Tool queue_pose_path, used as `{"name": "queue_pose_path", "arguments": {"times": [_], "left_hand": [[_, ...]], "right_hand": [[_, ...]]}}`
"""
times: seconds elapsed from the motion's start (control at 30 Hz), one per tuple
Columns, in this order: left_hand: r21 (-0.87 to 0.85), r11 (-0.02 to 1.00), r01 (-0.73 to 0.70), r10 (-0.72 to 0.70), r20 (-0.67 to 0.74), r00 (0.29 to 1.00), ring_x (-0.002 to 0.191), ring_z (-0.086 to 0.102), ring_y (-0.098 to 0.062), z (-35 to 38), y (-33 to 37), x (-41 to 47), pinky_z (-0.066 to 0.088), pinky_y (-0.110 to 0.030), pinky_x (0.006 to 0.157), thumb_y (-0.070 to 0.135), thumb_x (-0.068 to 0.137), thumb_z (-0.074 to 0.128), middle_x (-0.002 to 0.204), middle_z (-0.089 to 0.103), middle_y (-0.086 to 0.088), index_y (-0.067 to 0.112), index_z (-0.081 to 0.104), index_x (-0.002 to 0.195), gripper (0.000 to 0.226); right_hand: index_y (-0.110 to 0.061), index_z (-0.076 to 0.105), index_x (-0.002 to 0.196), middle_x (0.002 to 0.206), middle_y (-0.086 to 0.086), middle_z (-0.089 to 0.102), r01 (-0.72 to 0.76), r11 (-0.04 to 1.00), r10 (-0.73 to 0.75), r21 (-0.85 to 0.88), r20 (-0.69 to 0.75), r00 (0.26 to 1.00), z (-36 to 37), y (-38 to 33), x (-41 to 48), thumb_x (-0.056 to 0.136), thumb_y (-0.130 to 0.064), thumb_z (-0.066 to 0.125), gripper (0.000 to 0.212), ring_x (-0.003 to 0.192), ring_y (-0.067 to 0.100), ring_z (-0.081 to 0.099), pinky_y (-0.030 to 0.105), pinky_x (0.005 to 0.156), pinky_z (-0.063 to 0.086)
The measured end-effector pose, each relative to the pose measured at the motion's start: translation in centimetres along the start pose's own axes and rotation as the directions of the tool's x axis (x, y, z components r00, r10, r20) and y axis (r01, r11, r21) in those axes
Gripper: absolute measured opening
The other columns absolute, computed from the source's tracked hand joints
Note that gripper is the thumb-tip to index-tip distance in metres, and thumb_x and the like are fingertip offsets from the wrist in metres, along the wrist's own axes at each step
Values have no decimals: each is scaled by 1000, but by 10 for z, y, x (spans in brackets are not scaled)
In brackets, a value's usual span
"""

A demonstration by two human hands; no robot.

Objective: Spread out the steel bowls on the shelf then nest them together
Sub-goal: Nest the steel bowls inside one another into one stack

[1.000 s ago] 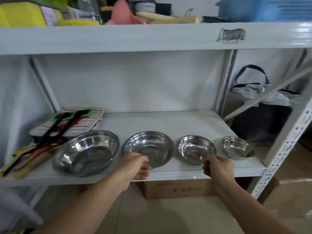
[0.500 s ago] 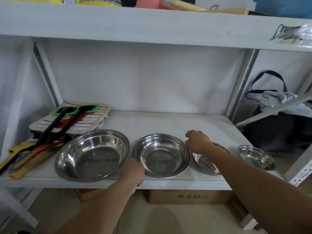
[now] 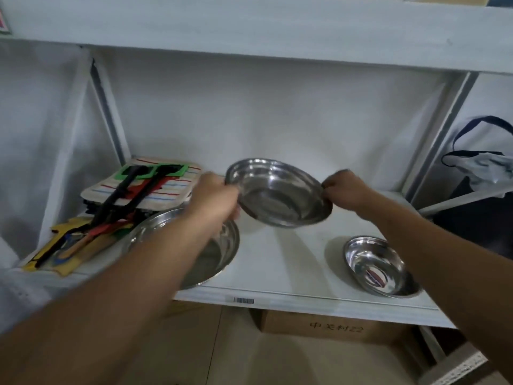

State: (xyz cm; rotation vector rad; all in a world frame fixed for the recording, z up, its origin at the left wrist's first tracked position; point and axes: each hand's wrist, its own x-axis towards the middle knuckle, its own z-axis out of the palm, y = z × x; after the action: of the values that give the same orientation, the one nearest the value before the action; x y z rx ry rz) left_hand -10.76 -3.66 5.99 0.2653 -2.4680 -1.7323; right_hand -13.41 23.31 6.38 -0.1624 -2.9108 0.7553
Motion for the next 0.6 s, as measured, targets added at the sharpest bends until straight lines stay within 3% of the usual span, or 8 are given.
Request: {"name": "queue_pose_path", "arguments": {"times": [0.1, 0.23, 0.3, 0.43, 0.53, 0.6], "left_hand": [[20, 1000, -11, 12, -48, 999, 44, 59, -20, -65, 20, 16, 51, -25, 37, 4, 95, 64, 61, 65, -14, 0, 71, 89, 9], [186, 979, 83, -68, -85, 994, 25, 51, -14, -130, -12, 32, 44, -18, 28, -1, 92, 60, 50, 60, -14, -1, 67, 84, 11], [286, 949, 131, -112, -84, 990, 26, 51, -19, -148, -45, 37, 41, -19, 28, 1, 88, 61, 46, 59, -14, -2, 64, 82, 7], [499, 855, 141, -141, -38, 989, 51, 66, -27, -159, -100, 46, 51, -28, 40, 12, 89, 61, 75, 73, -21, -3, 68, 93, 17], [715, 698, 42, -91, 30, 995, 62, 73, -28, -154, -118, 46, 64, -40, 58, 20, 92, 56, 74, 73, -15, 4, 66, 84, 20], [819, 573, -23, -41, 56, 998, 61, 65, -21, -148, -124, 45, 59, -36, 58, 22, 96, 51, 72, 67, -10, 11, 58, 75, 25]], "right_hand": [[15, 75, 84, 74, 19, 66, -15, 941, 27, 339, -29, 999, 1, -50, -2, 75, -4, 64, 24, 72, 25, 58, 37, 69, 47], [5, 77, 69, 54, 9, 65, -48, 899, 19, 435, 71, 997, 43, -112, -14, 74, -4, 66, 15, 58, 21, 58, 33, 63, 48], [8, 78, 75, 56, 11, 69, -61, 912, 11, 406, 126, 992, 76, -128, -19, 74, -6, 65, 19, 59, 25, 62, 33, 61, 50], [2, 73, 83, 82, 18, 74, -37, 980, 5, 194, 165, 986, 133, -138, -25, 76, -12, 61, 20, 76, 34, 73, 40, 66, 62], [-8, 57, 74, 86, 15, 65, 31, 999, -28, -13, 178, 984, 153, -139, -29, 88, -15, 57, 16, 82, 35, 66, 33, 61, 49], [-14, 46, 68, 85, 11, 60, 69, 990, -45, -122, 193, 980, 162, -137, -31, 92, -13, 54, 25, 83, 34, 61, 33, 64, 46]]}}
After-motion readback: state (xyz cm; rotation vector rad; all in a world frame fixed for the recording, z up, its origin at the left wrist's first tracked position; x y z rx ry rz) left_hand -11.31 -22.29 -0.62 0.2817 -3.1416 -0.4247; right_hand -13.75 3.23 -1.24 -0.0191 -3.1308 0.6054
